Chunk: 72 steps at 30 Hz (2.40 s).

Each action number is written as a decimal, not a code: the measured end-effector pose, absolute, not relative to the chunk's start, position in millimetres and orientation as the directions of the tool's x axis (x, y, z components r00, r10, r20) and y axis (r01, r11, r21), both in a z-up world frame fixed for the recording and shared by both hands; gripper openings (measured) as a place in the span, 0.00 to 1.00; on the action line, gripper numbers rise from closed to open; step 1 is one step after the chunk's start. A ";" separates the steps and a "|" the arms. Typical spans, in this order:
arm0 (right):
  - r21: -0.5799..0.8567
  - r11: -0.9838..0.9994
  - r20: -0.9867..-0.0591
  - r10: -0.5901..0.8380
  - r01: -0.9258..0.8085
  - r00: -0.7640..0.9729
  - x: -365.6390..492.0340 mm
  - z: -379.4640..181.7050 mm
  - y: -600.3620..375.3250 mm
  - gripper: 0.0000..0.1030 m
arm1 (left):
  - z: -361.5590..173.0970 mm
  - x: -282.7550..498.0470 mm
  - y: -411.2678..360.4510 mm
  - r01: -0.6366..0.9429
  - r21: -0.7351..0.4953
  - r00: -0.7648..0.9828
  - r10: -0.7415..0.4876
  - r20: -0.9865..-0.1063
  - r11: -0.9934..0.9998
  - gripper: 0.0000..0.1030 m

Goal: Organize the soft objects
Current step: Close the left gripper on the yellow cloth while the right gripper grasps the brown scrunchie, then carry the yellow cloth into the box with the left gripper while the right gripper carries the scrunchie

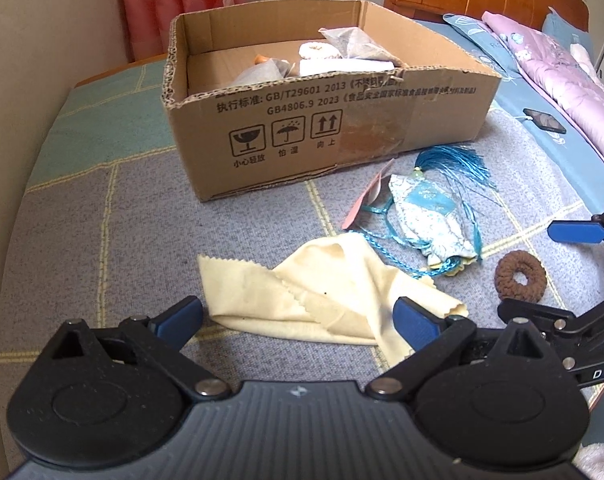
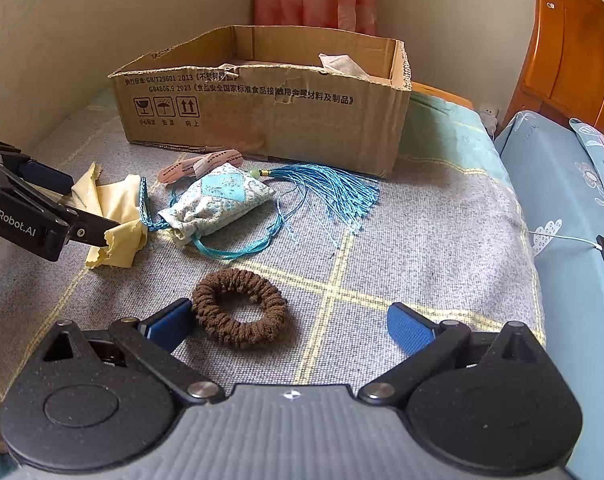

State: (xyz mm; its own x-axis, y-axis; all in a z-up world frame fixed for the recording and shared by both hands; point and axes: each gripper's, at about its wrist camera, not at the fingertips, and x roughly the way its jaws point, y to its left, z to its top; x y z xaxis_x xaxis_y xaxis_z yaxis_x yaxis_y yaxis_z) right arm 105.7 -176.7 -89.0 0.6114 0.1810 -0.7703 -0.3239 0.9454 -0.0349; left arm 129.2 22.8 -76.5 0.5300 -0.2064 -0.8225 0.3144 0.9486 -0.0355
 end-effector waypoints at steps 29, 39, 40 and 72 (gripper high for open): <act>-0.036 0.944 -0.758 0.189 -0.328 0.625 102.0 -87.9 -175.2 1.00 | -69.2 106.4 -2.6 0.390 -0.010 0.605 -0.265 -0.751 0.921 0.41; -0.033 0.915 -0.736 0.250 -0.402 0.629 92.6 -77.7 -163.1 0.57 | -69.1 104.8 4.8 0.367 -0.026 0.599 -0.257 -0.758 0.930 0.41; -0.033 0.915 -0.735 0.249 -0.401 0.630 93.1 -77.3 -162.3 0.52 | -69.0 104.6 3.0 0.369 -0.022 0.600 -0.256 -0.758 0.929 0.42; -0.036 0.913 -0.730 0.254 -0.407 0.634 91.2 -77.5 -163.7 0.52 | -72.2 106.2 -11.9 0.339 -0.003 0.599 -0.218 -0.770 0.941 0.67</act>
State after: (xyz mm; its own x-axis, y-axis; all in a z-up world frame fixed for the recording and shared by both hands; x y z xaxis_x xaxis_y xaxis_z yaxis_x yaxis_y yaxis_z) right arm 91.2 -163.7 -77.5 0.6344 0.2541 -0.7301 -0.4069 0.9128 -0.0359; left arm 106.2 -11.9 -72.2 0.5994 -0.2182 -0.7701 0.3390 0.9408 -0.0028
